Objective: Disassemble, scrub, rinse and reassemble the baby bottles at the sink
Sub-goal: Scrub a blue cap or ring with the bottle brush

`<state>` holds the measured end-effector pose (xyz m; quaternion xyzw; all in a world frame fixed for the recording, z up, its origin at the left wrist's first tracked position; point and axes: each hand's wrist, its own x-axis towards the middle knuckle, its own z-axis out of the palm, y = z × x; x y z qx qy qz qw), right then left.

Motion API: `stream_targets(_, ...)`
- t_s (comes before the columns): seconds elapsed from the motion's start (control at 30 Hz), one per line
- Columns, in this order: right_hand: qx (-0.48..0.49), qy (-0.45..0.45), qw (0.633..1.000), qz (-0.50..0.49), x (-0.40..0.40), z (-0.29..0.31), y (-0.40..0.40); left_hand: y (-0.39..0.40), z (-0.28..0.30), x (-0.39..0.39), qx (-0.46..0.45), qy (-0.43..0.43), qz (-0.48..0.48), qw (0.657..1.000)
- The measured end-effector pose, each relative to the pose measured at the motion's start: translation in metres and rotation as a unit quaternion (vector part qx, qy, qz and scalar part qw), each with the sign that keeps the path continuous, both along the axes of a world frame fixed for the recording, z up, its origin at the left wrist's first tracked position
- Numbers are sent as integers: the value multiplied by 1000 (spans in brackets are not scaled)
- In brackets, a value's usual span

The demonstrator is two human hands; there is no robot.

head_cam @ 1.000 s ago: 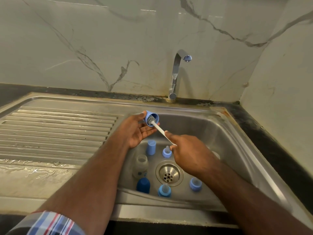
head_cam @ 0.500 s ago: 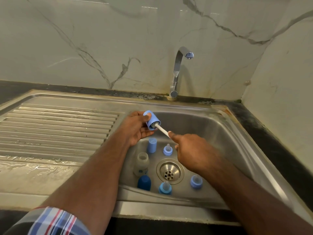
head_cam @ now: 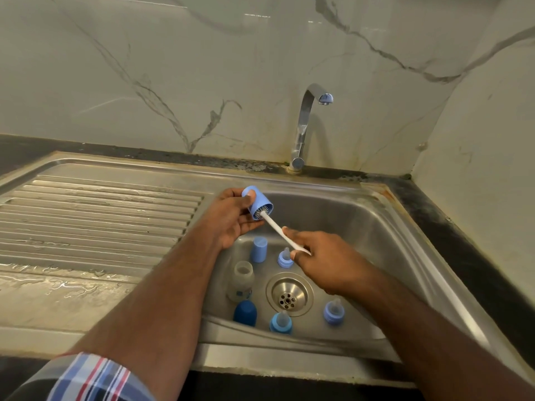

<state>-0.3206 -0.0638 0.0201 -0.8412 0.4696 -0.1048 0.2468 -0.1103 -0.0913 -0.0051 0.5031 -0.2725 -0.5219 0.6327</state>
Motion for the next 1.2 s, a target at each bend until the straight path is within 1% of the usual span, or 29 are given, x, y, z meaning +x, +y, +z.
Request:
stream_targets(0.1, 118, -119, 986, -12, -14, 6, -2, -1, 0, 4, -12, 8, 30, 999)
stream_targets(0.17, 139, -141, 980, -26, -20, 10, 0, -2, 0, 8, -18, 15, 55, 998)
stream_targets(0.2, 116, -133, 984, -30, -21, 9, -1, -3, -1, 9, -22, 23, 64, 997)
stream_targets(0.23, 69, -109, 991, -32, -20, 7, -2, -3, -1, 10, -27, 29, 65, 997)
stream_targets(0.27, 11, -73, 997, -30, -19, 6, -3, -2, -1, 10, -27, 30, 59, 997)
stream_targets(0.33, -94, 15, 995, -15, -13, 4, -5, -1, -1, 8, -21, 29, 42, 998)
stream_targets(0.4, -144, 83, 986, -7, -6, -2, -3, -2, -1, 6, -17, 29, 28, 999)
stream_targets(0.43, -145, 100, 984, -7, -4, -3, -2, -2, -1, 5, -17, 26, 23, 999)
stream_targets(0.47, -128, 98, 987, -5, -2, -2, -1, -2, -1, 4, -16, 16, 21, 1000)
stream_targets(0.5, -86, 69, 994, -1, -1, -1, -1, -3, -2, 4, -14, 6, 20, 1000)
stream_targets(0.57, 41, -40, 998, -7, -6, 2, -1, -3, -3, 3, -16, 0, 31, 999)
stream_targets(0.63, 148, -133, 980, -23, -14, 4, -1, -3, -3, 5, -25, 18, 45, 999)
stream_targets(0.67, 168, -157, 973, -29, -17, 5, -1, -3, -3, 6, -29, 25, 46, 998)
stream_targets(0.7, 162, -166, 972, -35, -18, 5, -1, -3, -3, 7, -34, 29, 42, 998)
stream_targets(0.73, 131, -165, 977, -41, -17, 4, -2, -3, -3, 7, -36, 27, 36, 998)
stream_targets(0.77, 87, -145, 985, -45, -15, 3, -3, -3, -3, 6, -35, 20, 28, 999)
stream_targets(0.8, 42, -105, 993, -45, -12, 1, -5, -3, -3, 4, -31, 13, 17, 999)
stream_targets(0.83, 10, -70, 997, -40, -8, -1, -5, -2, -3, 2, -29, 11, 5, 1000)
stream_targets(0.87, 4, -49, 998, -37, -4, -4, -3, -2, -2, 1, -28, 13, -6, 1000)
stream_targets(0.9, 34, -61, 997, -37, -2, -6, -1, -2, -2, 1, -29, 16, -11, 999)
stream_targets(0.93, 89, -99, 990, -36, -1, -6, 1, -2, -2, 2, -29, 15, -10, 999)
stream_targets(1.0, 195, -176, 964, -31, -7, 1, 1, -4, -2, 4, -33, 15, 6, 999)
stream_targets(1.03, 220, -191, 956, -25, -12, 4, 0, -4, -2, 6, -35, 19, 20, 999)
stream_targets(1.1, 237, -193, 952, -14, -19, 10, 0, -5, -2, 9, -35, 29, 53, 998)
stream_targets(1.2, 228, -194, 954, -31, -25, 12, -2, -5, -3, 15, -31, 64, 89, 994)
